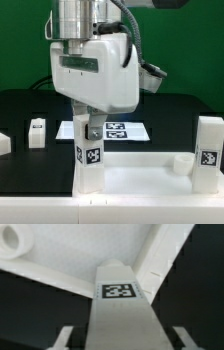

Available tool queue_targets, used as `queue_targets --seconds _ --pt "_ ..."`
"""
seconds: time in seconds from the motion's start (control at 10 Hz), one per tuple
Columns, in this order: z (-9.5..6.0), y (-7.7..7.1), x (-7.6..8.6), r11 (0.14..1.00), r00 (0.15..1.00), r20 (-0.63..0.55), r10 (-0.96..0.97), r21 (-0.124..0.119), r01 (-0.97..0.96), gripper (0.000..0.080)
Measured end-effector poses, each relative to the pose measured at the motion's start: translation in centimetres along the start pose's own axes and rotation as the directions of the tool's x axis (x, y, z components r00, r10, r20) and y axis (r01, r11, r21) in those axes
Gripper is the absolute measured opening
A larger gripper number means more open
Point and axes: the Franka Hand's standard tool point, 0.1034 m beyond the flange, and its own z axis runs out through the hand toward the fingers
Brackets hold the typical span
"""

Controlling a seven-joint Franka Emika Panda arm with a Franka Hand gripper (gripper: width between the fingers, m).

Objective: Assemble desk

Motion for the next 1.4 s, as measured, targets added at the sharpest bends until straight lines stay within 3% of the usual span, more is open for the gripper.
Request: queue_targets --seconds 0.2,0.3,0.4,0.5,0.6,0.8,0.9,1.0,1.1,1.2,1.4 --pt "0.0 0.1 -0.1 0.980 0.980 0.012 0.199 -0.007 -0.199 0.0284" --pt "0.0 0.0 -0.2 0.919 0.918 0.027 0.395 -0.016 -0.395 0.0284" --pt "0.1 -0.1 -0.5 0.812 0.812 0.037 0.583 -0.020 -0.583 0.0284" --pt "0.1 -0.6 -1.0 0.648 0.647 0.040 0.762 -0.015 -0.762 0.0284" --pt "0.1 -0.7 -1.0 0.540 0.539 0.039 0.841 -0.008 -0.842 0.0284" --pt "0.1 -0.7 -1.0 0.557 0.556 0.039 0.830 -0.007 -0.830 0.0285" --pt "0.1 -0.7 -1.0 0.638 0.638 0.036 0.769 0.000 -0.770 0.0285" --pt "0.2 -0.6 -1.3 0.792 0.792 0.036 0.610 0.013 -0.611 0.0497" --pt "0.2 -0.7 -1.4 0.898 0.898 0.034 0.438 0.022 -0.439 0.0497" --pt "0.2 -0.6 -1.3 0.952 0.952 0.034 0.304 0.022 -0.305 0.0616" --pt "0.3 -0.5 -1.3 0.975 0.975 0.030 0.221 0.023 -0.221 0.0639"
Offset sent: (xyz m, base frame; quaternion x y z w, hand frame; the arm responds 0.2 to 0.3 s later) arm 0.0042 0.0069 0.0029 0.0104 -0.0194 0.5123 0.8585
